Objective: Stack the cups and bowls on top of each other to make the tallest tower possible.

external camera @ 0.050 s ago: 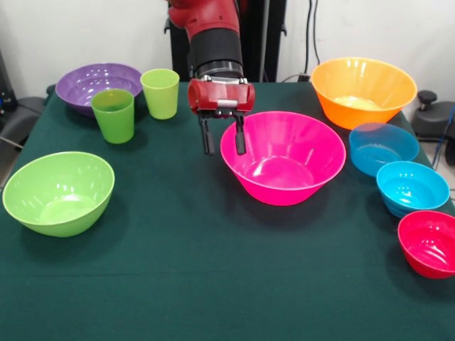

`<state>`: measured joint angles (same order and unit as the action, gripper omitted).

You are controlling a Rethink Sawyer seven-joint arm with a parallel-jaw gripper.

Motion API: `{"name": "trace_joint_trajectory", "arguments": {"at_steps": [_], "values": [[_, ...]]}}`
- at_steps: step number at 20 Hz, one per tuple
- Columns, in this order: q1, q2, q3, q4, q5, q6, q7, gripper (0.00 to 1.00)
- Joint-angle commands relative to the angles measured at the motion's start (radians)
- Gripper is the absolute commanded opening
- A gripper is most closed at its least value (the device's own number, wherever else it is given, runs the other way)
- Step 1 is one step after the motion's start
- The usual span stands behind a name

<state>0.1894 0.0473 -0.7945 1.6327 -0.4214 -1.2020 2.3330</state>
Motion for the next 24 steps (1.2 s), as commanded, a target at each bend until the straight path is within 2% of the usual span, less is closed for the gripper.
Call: {"name": "trace_joint_trajectory", "arguments": {"at_steps": [1,4,8,15,20,24], "values": [[-0.035,-0.024,0.237,-0.128,-0.078,0.189,0.213,1.0],[-0.061,-0.024,0.267,-0.147,-0.119,0.228,0.234,1.0],[-0.084,-0.023,0.293,-0.15,-0.126,0.255,0.222,1.0],[-0.129,-0.041,0.359,-0.174,-0.222,0.319,0.262,1.0],[-0.15,-0.044,0.397,-0.178,-0.248,0.33,0.256,1.0],[-0.153,-0.059,0.411,-0.158,-0.24,0.337,0.226,1.0]]}}
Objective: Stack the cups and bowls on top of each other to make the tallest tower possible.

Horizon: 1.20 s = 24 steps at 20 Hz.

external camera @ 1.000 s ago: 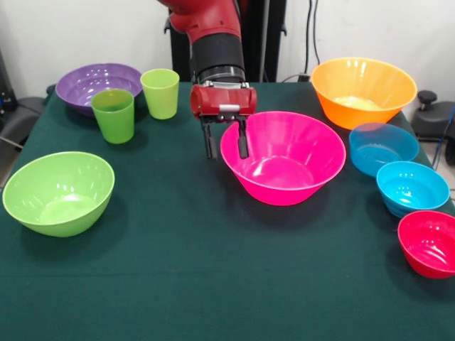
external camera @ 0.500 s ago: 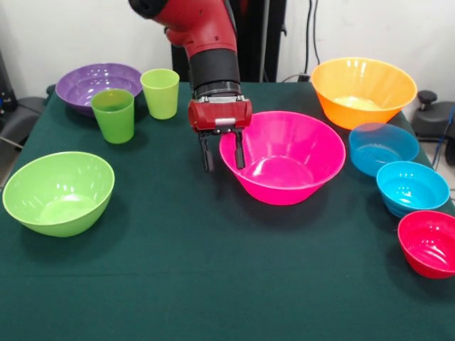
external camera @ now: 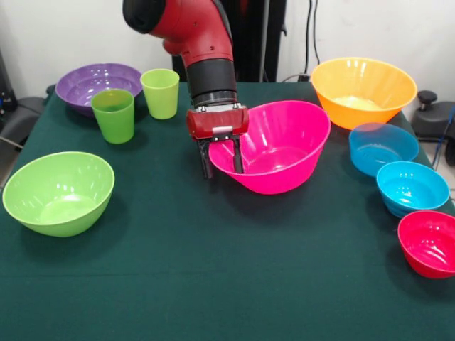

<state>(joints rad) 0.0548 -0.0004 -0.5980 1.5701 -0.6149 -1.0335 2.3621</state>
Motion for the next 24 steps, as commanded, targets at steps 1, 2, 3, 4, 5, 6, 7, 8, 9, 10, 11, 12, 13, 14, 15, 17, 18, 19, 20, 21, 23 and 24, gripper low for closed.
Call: {"name": "trace_joint_trajectory", "arguments": {"at_steps": [1,2,3,4,5,6,7,8,9,10,11,12,13,14,15,17,18,19,20,21,23,24], "values": [[-0.023,-0.018,0.218,-0.092,-0.05,0.175,0.197,1.0],[-0.025,-0.022,0.222,-0.09,-0.055,0.179,0.196,1.0],[-0.025,-0.023,0.225,-0.088,-0.059,0.18,0.193,1.0],[-0.026,-0.026,0.228,-0.087,-0.064,0.183,0.193,1.0],[-0.03,-0.024,0.232,-0.088,-0.065,0.186,0.19,1.0],[-0.032,-0.026,0.234,-0.086,-0.068,0.19,0.189,1.0],[-0.034,-0.028,0.237,-0.085,-0.071,0.193,0.188,1.0],[-0.038,-0.028,0.244,-0.086,-0.078,0.197,0.192,1.0],[-0.042,-0.03,0.25,-0.088,-0.09,0.203,0.199,1.0],[-0.045,-0.031,0.255,-0.089,-0.096,0.206,0.2,1.0],[-0.048,-0.033,0.26,-0.091,-0.108,0.214,0.205,1.0],[-0.051,-0.035,0.266,-0.093,-0.12,0.222,0.211,1.0],[-0.056,-0.038,0.279,-0.101,-0.151,0.234,0.233,1.0],[-0.064,-0.04,0.301,-0.114,-0.203,0.253,0.273,1.0],[-0.071,-0.042,0.327,-0.13,-0.269,0.275,0.329,1.0],[-0.083,-0.043,0.357,-0.144,-0.324,0.285,0.37,1.0],[-0.087,-0.043,0.36,-0.143,-0.321,0.28,0.36,1.0],[-0.09,-0.041,0.36,-0.142,-0.31,0.269,0.342,1.0],[-0.093,-0.04,0.359,-0.14,-0.298,0.258,0.324,1.0],[-0.096,-0.038,0.359,-0.136,-0.287,0.25,0.311,1.0],[-0.096,-0.038,0.353,-0.127,-0.259,0.251,0.285,1.0],[-0.094,-0.038,0.349,-0.124,-0.25,0.252,0.279,1.0]]}}
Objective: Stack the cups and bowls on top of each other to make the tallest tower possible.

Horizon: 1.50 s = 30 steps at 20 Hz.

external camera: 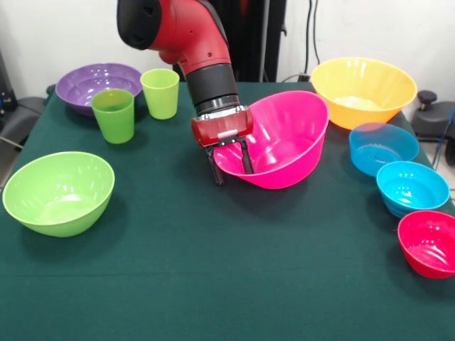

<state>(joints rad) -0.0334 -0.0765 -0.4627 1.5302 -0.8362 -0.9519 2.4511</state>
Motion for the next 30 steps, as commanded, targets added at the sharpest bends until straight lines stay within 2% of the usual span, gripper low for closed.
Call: {"name": "trace_joint_trajectory", "arguments": {"at_steps": [1,14,15,18,21,25,30], "values": [[-0.004,0.039,0.211,-0.084,-0.027,0.171,0.189,1.0],[0.007,0.036,0.195,-0.083,-0.012,0.18,0.176,1.0],[0.008,0.035,0.192,-0.081,-0.01,0.181,0.173,0.0],[0.006,0.029,0.193,-0.075,-0.008,0.189,0.181,0.0],[0.003,0.016,0.205,-0.078,-0.048,0.217,0.225,0.0],[0.005,0.005,0.201,-0.059,-0.023,0.231,0.205,0.0],[0.009,-0.014,0.201,-0.048,-0.035,0.26,0.206,0.0]]}}
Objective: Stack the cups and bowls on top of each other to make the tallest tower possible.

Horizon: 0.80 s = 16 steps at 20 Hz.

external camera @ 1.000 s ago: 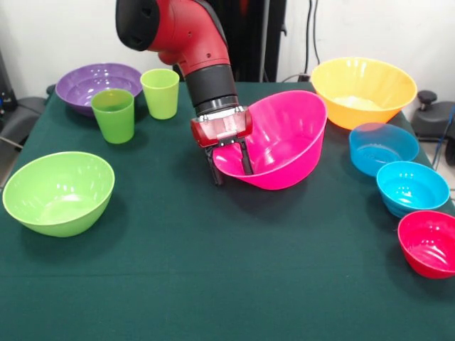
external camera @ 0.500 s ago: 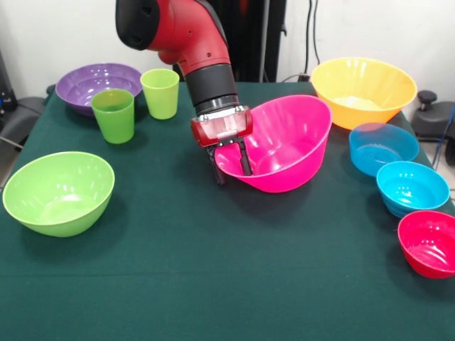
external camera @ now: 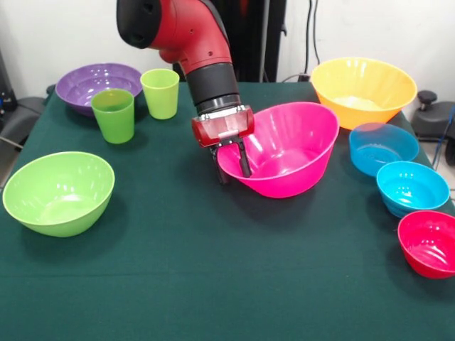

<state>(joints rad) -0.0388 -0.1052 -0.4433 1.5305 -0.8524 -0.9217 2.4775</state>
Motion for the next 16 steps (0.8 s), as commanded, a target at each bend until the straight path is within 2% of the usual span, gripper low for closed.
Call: {"name": "trace_joint_trajectory", "arguments": {"at_steps": [1,7,10,16], "values": [[0.016,0.009,0.183,-0.048,-0.029,0.241,0.185,0.0],[0.023,-0.033,0.188,-0.035,-0.082,0.322,0.205,0.0],[0.028,-0.08,0.183,0.001,-0.099,0.355,0.207,0.0],[0.008,-0.196,0.228,0.07,-0.237,0.48,0.303,0.0]]}}
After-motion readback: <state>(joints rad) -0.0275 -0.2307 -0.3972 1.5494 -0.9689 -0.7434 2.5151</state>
